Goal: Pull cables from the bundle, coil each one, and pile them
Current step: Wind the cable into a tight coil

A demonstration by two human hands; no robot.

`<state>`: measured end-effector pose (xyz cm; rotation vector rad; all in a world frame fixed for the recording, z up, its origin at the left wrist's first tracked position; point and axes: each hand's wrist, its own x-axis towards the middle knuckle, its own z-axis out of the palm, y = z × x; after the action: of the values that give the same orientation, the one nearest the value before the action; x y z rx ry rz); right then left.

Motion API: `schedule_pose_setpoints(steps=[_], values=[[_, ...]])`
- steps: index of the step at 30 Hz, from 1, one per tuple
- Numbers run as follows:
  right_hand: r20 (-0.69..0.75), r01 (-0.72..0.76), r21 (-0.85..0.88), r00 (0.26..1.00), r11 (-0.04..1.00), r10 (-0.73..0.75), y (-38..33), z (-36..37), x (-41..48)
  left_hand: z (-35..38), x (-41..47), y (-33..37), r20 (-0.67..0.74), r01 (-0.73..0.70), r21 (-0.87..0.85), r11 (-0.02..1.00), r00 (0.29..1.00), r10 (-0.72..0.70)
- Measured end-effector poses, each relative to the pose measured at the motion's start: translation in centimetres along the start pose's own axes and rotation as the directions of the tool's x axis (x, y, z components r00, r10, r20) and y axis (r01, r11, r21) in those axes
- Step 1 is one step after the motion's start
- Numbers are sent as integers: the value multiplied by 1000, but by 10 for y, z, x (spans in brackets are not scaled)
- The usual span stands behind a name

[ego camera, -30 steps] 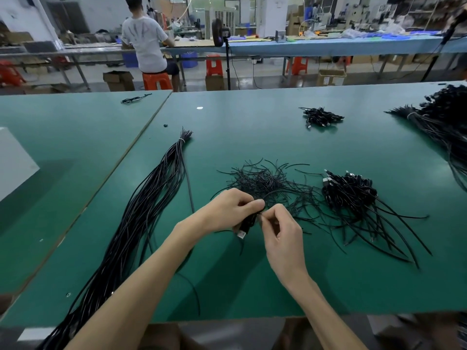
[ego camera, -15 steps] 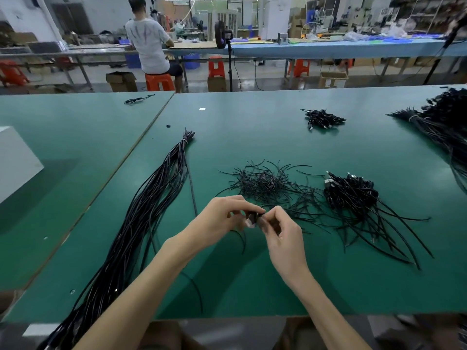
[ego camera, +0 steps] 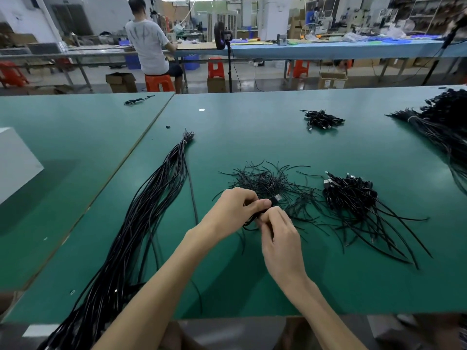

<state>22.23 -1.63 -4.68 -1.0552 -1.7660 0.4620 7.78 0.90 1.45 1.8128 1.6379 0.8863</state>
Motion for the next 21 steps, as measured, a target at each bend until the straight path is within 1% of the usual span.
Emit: schedule_pose_setpoints(steps=[2,4,7,13,18,21], values=[[-1,-49,55,999,997,49,1,-1,1,-1,-1,-2,15,-36,-16,999,999,37],[-3,-95,90,995,991,96,1,-2,2,-3,-5,-7,32,-61,-72,996,997,64],[0,-99,101,995,990,99,0,-3,2,-4,-12,-16,59,-47,-138,989,997,55],[29,-91,123,996,988,88,-1,-3,2,-1,-19,-18,-48,-38,-285,958,999,26],[31,-80,127,997,989,77,-1,-3,3,2,-21,-16,-79,-68,-338,938,996,44],[15,-74,138,997,988,73,-1,-4,3,4,-22,-15,-80,-70,-314,947,996,47]])
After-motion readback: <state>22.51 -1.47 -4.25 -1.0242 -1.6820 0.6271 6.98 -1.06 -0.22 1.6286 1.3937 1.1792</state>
